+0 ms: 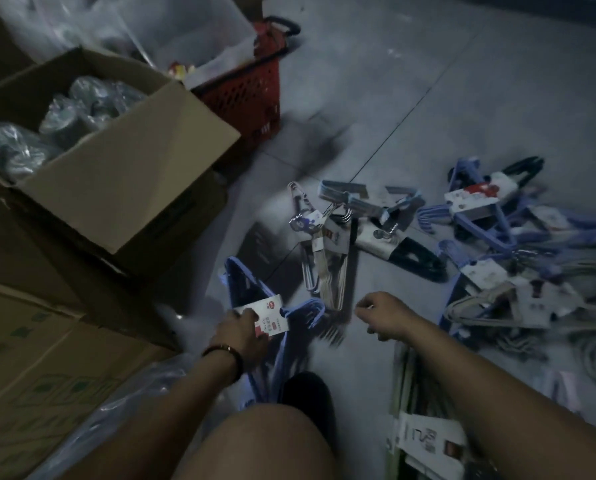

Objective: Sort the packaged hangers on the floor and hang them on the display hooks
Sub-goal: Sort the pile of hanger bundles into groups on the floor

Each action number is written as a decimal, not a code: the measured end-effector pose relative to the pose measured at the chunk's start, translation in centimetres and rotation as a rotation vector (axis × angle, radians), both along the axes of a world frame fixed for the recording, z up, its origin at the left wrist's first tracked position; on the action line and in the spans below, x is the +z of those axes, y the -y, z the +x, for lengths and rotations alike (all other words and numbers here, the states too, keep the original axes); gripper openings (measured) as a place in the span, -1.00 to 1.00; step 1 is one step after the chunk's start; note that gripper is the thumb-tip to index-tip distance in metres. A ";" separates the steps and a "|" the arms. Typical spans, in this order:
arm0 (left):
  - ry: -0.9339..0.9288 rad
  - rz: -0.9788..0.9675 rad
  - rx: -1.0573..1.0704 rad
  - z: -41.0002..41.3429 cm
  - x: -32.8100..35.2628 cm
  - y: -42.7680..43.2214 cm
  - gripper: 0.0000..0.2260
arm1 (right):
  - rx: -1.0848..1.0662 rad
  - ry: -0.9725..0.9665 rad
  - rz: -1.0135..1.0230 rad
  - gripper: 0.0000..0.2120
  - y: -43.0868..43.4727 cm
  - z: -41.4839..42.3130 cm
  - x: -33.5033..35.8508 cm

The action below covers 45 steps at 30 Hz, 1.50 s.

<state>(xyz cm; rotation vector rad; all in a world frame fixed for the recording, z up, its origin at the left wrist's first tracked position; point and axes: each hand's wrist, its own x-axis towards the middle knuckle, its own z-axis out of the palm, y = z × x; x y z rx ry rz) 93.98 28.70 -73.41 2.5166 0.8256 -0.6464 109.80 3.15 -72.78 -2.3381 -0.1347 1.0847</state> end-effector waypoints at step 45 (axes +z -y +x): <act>0.197 -0.042 -0.613 25.0 13.9 31.1 -0.82 | -0.033 0.463 -0.529 -0.34 25.3 24.1 -7.4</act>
